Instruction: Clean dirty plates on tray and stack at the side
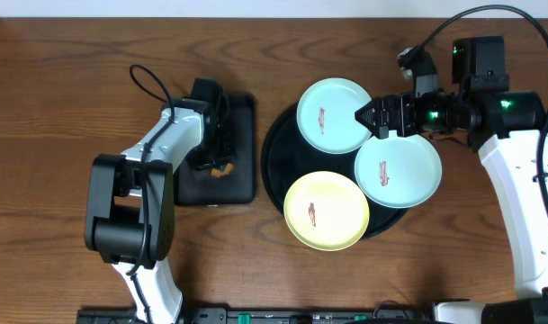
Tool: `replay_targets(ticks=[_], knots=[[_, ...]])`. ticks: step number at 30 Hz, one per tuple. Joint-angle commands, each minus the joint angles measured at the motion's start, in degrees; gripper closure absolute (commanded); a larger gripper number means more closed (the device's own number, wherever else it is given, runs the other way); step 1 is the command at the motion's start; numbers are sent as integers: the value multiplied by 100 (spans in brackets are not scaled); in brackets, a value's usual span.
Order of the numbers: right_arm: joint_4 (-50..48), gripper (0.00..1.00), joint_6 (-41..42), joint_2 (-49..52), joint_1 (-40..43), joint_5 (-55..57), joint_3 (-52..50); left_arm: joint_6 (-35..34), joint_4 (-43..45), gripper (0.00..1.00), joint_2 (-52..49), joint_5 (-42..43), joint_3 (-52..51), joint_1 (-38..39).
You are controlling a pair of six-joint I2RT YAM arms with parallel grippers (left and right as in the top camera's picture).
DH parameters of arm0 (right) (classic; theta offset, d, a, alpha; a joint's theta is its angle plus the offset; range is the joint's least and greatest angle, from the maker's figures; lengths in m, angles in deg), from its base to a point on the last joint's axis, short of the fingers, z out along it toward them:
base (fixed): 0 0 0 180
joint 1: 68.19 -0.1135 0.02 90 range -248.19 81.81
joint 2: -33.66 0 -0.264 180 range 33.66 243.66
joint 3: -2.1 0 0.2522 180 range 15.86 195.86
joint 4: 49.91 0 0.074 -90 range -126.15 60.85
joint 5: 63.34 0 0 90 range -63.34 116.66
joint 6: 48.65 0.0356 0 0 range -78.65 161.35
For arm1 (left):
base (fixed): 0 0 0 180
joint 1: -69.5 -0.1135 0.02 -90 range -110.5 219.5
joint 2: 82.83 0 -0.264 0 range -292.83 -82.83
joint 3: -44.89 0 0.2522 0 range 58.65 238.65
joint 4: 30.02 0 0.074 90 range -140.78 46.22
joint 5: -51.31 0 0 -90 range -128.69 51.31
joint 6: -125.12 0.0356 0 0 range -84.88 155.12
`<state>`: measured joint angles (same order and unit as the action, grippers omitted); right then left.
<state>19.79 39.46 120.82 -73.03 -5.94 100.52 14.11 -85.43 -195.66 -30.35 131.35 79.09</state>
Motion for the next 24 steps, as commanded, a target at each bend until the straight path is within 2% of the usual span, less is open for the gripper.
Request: replay_targets(ticks=[1, 2, 3, 6, 8, 12, 18, 22, 23, 24], knots=[[13, 1, 59, 20, -50, -68, 33, 0, -302, 92, -63, 13, 92, -4], [11, 1, 59, 20, -50, -68, 33, 39, -374, 87, 50, 11, 146, -13], [9, 1, 59, 20, -50, -68, 33, 46, -426, 74, 175, 11, 188, -20], [11, 1, 59, 20, -50, -68, 33, 127, -435, 52, 527, -24, 201, -24], [17, 1, 59, 20, -50, -68, 33, 127, -407, 46, 664, -210, 199, -24], [15, 1, 59, 20, -50, -66, 33, 125, -39, 46, 640, -697, 57, -24], [26, 1, 59, 20, -50, -68, 33, 122, 748, 47, 282, -713, -326, -24], [26, 1, 59, 20, -50, -66, 33, 122, 809, 59, 22, -697, -358, -24], [31, 1, 59, 20, -50, -68, 33, 125, 791, 65, 4, -664, -358, -24], [44, 1, 59, 20, -50, -68, 33, 125, 791, 75, 4, -638, -358, -24]])
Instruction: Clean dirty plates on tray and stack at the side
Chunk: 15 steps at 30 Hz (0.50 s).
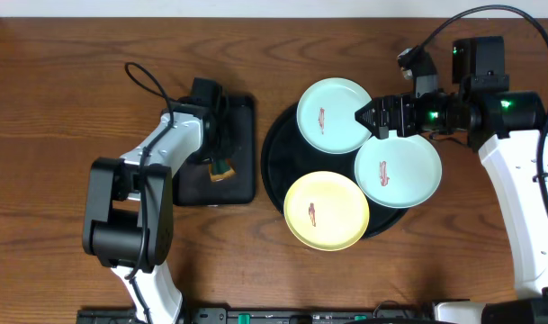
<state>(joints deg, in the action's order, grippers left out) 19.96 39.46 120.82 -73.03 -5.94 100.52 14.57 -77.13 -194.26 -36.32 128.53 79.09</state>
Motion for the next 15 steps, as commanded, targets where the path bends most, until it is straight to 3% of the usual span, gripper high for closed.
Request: replay_targets(ticks=[1, 2, 7, 8, 12, 15], knots=[[33, 1, 59, 20, -50, -68, 33, 79, -39, 85, -118, -20, -63, -24], [48, 1, 59, 20, -50, -68, 33, 94, -55, 92, -83, 9, -9, -26], [68, 1, 59, 20, -50, -68, 33, 275, -332, 90, 236, 15, 339, -24], [70, 1, 59, 20, -50, -68, 33, 293, -354, 84, 339, 17, 372, -24], [76, 1, 59, 20, -50, -68, 33, 289, -483, 46, 560, 20, 376, -24], [109, 1, 59, 20, -50, -68, 33, 284, -772, 45, 533, 90, 343, -24]])
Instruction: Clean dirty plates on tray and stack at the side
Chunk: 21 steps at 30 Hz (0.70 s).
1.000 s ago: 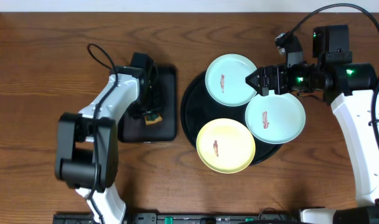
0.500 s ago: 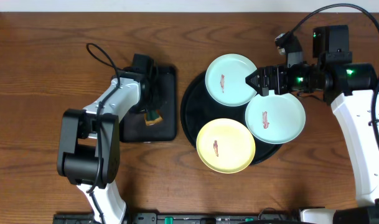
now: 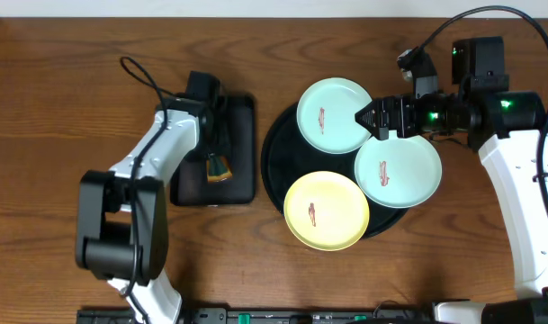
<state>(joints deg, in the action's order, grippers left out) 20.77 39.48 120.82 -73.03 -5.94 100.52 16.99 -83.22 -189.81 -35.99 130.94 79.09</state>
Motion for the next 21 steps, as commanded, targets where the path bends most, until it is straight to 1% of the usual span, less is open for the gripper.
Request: replay_targets(ticks=[1, 3, 5, 8, 11, 12, 14, 16, 18, 21], knots=[[33, 1, 57, 20, -50, -68, 33, 26, -225, 45, 72, 138, 55, -24], [35, 1, 57, 20, -50, -68, 33, -20, -319, 45, 22, 328, -61, -22], [33, 1, 57, 20, -50, -68, 33, -26, -308, 48, -24, 509, -225, 0], [37, 1, 57, 20, -50, -68, 33, -155, -7, 64, -46, 522, -590, 50], [33, 1, 57, 20, -50, -68, 33, -212, 603, 88, -46, 518, -1023, 85], [33, 1, 57, 20, -50, -66, 33, -212, 813, 92, -46, 518, -1147, 85], [33, 1, 57, 20, -50, -68, 33, -210, 1073, 92, -46, 503, -1261, 76], [35, 1, 57, 20, -50, -68, 33, -186, 1097, 93, -26, 389, -1220, 72], [35, 1, 57, 20, -50, -70, 33, 35, 907, 93, 22, 391, -1032, 72], [31, 1, 57, 20, -50, -70, 33, 216, 256, 92, 125, 389, -420, 74]])
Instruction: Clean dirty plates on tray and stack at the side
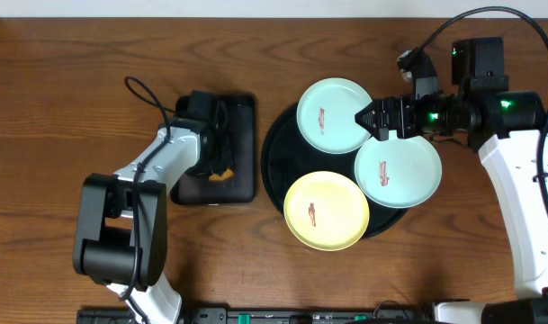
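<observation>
Three plates lie on a round black tray (275, 171), each with a red smear: a pale green plate (327, 99) at the back, a second green plate (404, 180) at the right, and a yellow plate (332, 220) in front. My right gripper (363, 117) sits at the back plate's right rim and looks shut on it. At the left, my left gripper (221, 167) hangs over a small black rectangular tray (245, 117), shut on a yellow sponge (222, 175).
The wooden table (58, 108) stretches out to the left of the small tray and in front of both trays. The left arm's cable loops up at the back left. The right arm's body fills the right edge.
My left arm has shifted: its wrist and the sponge now sit slightly nearer the front of the small tray. The right gripper and all three plates are unchanged.
Throughout, my right gripper has stayed at the back green plate's rim and the plates have kept their places. My left gripper stayed over the small black tray with the sponge, its arm swinging a little between moments.
</observation>
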Tool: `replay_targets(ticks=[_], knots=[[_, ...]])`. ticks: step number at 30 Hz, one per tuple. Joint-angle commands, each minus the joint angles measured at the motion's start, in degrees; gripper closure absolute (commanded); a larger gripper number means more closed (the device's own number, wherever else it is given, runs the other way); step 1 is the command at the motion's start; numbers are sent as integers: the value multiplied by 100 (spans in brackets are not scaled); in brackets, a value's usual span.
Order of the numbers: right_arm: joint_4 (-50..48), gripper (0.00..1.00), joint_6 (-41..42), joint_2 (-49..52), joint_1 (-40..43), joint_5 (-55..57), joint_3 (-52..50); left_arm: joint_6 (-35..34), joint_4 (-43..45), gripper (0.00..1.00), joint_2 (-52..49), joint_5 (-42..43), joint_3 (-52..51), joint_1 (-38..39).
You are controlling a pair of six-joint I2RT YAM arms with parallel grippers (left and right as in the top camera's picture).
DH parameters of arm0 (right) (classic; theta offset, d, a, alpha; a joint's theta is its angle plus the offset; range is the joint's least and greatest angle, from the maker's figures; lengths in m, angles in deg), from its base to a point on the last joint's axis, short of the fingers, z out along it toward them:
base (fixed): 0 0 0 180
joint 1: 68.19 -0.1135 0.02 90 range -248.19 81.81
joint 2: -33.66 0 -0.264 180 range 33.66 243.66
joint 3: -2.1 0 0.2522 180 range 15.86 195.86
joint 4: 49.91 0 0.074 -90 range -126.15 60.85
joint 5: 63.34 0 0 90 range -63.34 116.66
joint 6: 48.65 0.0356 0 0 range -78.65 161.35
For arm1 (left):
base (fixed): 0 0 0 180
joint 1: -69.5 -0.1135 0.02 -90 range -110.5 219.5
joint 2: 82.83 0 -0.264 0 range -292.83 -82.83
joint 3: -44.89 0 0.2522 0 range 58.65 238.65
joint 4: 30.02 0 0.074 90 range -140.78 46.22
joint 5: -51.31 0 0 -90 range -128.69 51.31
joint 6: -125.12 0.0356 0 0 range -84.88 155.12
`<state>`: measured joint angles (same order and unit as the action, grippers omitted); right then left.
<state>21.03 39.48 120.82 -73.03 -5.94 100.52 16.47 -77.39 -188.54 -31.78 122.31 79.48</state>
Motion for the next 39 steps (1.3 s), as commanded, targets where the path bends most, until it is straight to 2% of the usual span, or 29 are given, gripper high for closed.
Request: replay_targets(ticks=[1, 3, 5, 9, 12, 16, 20, 22, 25, 32, 36, 39], knots=[[4, 1, 57, 20, -52, -68, 33, 326, -555, 93, 37, -31, 684, 35], [-42, 1, 66, 31, -52, 24, 33, 341, -986, 93, 120, -28, 1141, 35], [-109, 13, 234, 46, -52, 138, 35, 341, -1338, 93, 179, -28, 1539, 44], [-94, 24, 433, 219, -52, 568, 109, 341, -1875, 93, 199, -22, 2275, 127], [-48, 28, 614, 544, -50, 1029, 243, 341, -1978, 93, 201, 52, 2636, 251], [4, 27, 616, 1060, -50, 1167, 264, 339, -1967, 92, 201, 162, 2861, 431], [-573, 33, 761, 1624, -35, 2022, 264, 339, -1698, 93, 199, 557, 2879, 627], [-981, 36, 761, 1969, -42, 2033, 264, 339, -1410, 93, 199, 553, 2872, 752], [-1414, 48, 761, 2494, -50, 2039, 264, 337, -986, 93, 199, 553, 2872, 911], [-2048, 58, 859, 3464, -68, 2118, 264, 334, -413, 93, 166, 553, 2857, 1126], [-2070, 84, 870, 3788, -151, 2006, 264, 243, -291, 93, 90, 553, 2846, 1150], [-1980, 95, 868, 3812, -221, 1904, 264, 199, -291, 92, 0, 555, 2846, 1189]])
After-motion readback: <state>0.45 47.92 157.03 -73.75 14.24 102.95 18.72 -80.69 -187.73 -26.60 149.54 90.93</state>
